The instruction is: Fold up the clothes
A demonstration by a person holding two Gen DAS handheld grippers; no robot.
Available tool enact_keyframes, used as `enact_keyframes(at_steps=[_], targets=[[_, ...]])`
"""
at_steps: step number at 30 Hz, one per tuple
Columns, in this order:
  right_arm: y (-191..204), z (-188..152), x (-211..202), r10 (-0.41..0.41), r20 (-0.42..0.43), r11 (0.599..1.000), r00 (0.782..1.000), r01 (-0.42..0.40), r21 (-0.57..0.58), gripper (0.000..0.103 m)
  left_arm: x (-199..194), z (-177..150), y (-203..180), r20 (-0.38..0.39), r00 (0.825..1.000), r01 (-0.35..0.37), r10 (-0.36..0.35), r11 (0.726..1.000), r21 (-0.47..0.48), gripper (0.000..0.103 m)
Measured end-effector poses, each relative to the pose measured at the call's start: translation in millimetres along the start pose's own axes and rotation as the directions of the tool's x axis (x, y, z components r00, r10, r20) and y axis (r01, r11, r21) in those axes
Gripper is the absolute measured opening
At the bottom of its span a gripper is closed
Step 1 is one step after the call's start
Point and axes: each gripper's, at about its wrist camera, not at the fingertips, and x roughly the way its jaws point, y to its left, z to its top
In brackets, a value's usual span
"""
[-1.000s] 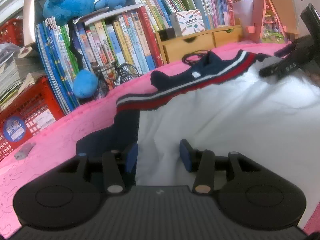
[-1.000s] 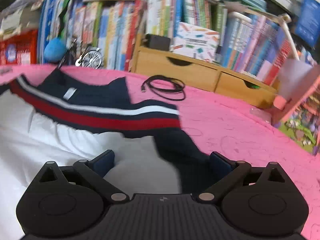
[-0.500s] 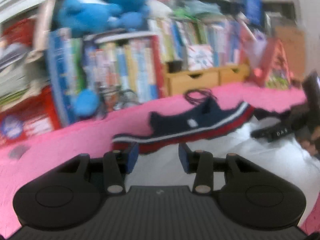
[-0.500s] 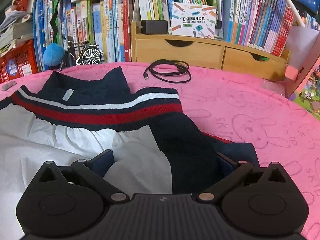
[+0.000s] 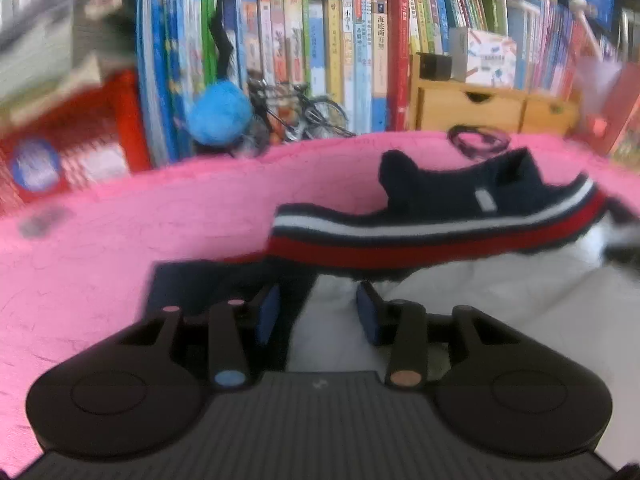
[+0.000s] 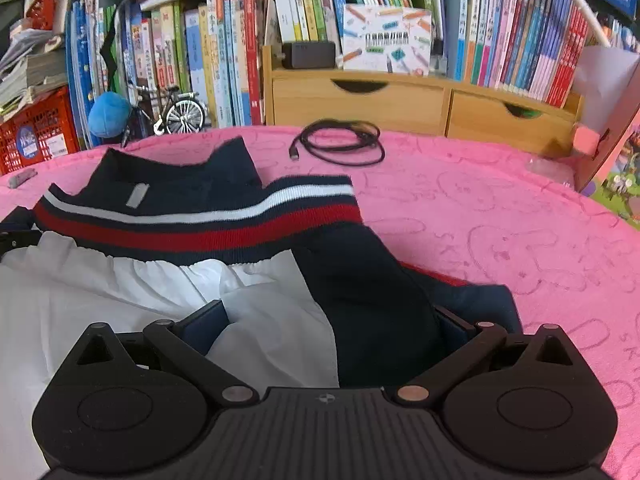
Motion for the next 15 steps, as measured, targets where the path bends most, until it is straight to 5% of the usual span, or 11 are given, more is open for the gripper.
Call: enact_keyframes(at_steps=[4, 6, 8, 11, 15], targets=[[40.4, 2.5, -37.0, -0.004, 0.186, 0.987, 0.983, 0.033, -0.157, 0.098, -48.9, 6.7, -37.6, 0.135, 0.991, 0.013, -0.024, 0.997, 0.081, 0.039], [72.4, 3.2, -49.0, 0.066, 0.229, 0.963, 0.971, -0.002, -0.271, 0.098, -50.2, 3.8, -57.9, 0.134, 0.991, 0.003, -0.026, 0.985, 0.17, 0.04], [100.1, 3.1, -52.1, 0.186, 0.2, 0.93, 0.962, -0.107, -0.352, 0.097, -45.0, -1.5, -68.2, 0.114, 0.993, -0.019, -0.008, 0.972, 0.233, 0.04], [110.2, 0.4, -41.6, 0.305, 0.081, 0.907, 0.949, -0.263, -0.329, 0.096, -35.1, -11.7, -43.8, 0.078, 0.996, -0.057, 0.043, 0.982, 0.18, 0.043], [61.2, -9.9, -26.8, 0.185, 0.046, 0.949, 0.982, -0.166, -0.268, 0.096, -21.9, -25.4, -11.2, 0.026, 0.994, -0.111, 0.108, 0.988, 0.111, 0.043]])
